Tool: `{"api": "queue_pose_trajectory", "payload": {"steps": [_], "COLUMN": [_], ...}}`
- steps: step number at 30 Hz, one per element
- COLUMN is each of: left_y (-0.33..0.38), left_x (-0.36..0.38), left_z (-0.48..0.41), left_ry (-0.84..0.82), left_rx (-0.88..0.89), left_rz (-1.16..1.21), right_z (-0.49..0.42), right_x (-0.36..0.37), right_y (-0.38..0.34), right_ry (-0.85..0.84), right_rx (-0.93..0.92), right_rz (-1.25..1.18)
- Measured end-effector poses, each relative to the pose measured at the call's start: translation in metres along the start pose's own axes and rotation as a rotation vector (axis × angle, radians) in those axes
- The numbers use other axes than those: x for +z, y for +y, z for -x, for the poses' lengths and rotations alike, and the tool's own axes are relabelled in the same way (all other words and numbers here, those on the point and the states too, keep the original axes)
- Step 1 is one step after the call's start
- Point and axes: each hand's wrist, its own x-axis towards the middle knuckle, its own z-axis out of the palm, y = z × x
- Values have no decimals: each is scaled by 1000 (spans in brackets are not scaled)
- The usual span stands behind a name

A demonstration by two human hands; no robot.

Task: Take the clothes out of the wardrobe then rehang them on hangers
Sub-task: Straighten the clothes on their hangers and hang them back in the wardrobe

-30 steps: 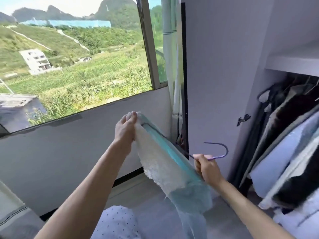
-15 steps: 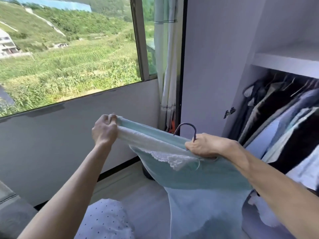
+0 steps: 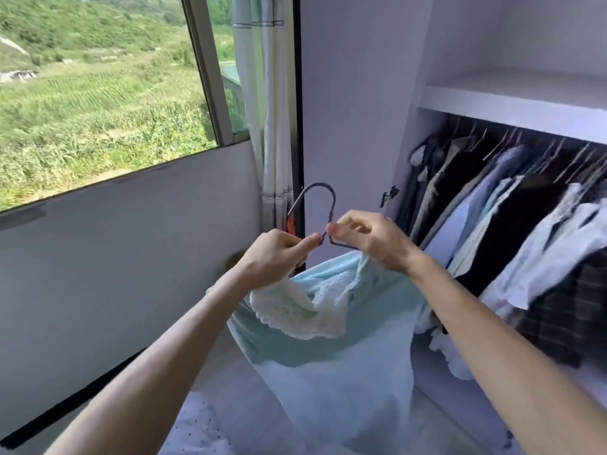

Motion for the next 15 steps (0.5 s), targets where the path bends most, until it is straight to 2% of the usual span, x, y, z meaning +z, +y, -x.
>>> {"api": "queue_pose_trajectory", "payload": {"steps": [2,4,6,8,10,12,15], "left_y": [-6,-14,-17,-14,-12,-14,-22], "left_x": [-11,-22,-24,-18,-15,-19,-25], "left_z": [-4,-6,-4,-6,-10,-15,-17], "left_ry": [30,3,-79,-121,-43,81,178], "left_rx": [-42,-93,-116,-88,-30,-15,-47], "left_rz": [71,161,235,183,73,-3,-19], "right_z": [12,28,43,50,54,61,70], "right_x": [-16,-22,-14,-1,6,3,-2], "right_y": [31,67,91,100,107,121,146], "right_ry": [43,94,232,407,561,721,758], "right_rx": [107,292,399,426,457,476,556], "right_rz": [117,158,75,-100,-260,-284,-178]}}
